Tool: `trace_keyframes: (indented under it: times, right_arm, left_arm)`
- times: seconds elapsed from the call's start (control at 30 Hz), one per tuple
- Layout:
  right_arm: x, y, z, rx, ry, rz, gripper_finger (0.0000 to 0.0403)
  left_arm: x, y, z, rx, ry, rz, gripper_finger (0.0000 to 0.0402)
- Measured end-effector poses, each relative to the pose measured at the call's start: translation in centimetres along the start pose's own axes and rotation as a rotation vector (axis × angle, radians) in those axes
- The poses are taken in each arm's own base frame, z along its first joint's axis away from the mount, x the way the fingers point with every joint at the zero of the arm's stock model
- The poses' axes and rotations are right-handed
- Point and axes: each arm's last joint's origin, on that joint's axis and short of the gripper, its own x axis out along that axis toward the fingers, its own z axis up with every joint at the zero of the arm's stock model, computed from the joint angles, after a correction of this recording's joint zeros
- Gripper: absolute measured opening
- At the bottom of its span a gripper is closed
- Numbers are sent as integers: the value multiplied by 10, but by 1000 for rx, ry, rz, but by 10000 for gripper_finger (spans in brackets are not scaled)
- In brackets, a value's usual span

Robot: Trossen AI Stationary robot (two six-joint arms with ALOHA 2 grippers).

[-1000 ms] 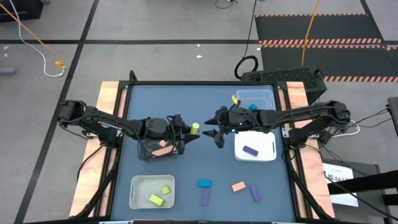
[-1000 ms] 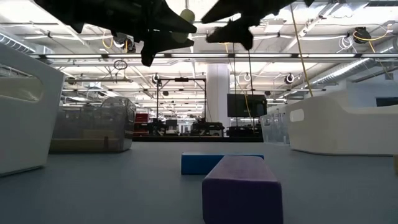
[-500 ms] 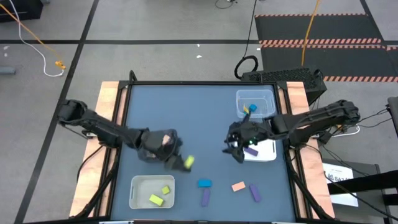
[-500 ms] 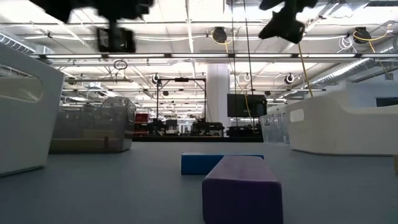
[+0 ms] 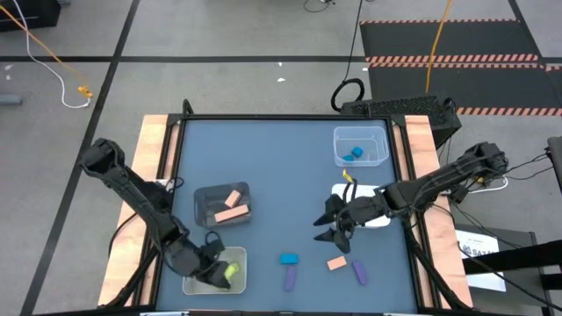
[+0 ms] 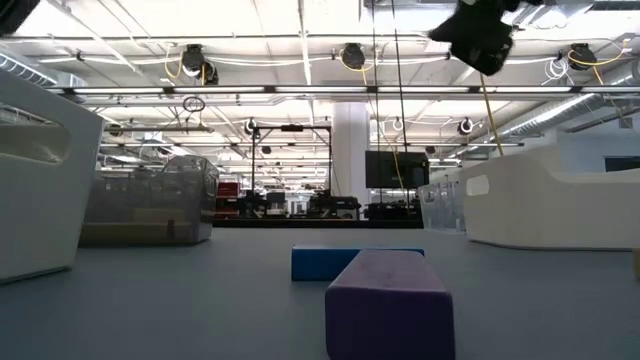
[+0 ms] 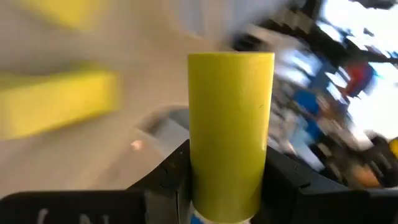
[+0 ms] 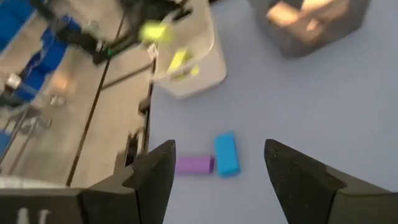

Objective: Sort & place blocks by color
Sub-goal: Put the yellow block into the gray bin, then put the orange block into the black bin

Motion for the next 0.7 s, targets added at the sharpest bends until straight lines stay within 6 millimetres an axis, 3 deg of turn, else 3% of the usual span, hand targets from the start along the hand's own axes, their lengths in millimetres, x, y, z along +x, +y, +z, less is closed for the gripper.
trace_keyframes:
  times: [0.1,0.27,0.5,0.7]
  right_arm:
    - [2,-1,-12,-40,32,-7,238]
    - [1,11,-33,-131,103,23,238]
    - [-10,31,-75,-285,266,-33,238]
    - [-18,32,-99,-437,314,-172,238]
  left_arm:
    - [-1,13,2,-105,-83,103,125]
    - [-2,16,4,-129,-107,135,133]
    - [-1,13,2,-136,-83,98,248]
    - [0,7,1,-160,-61,52,288]
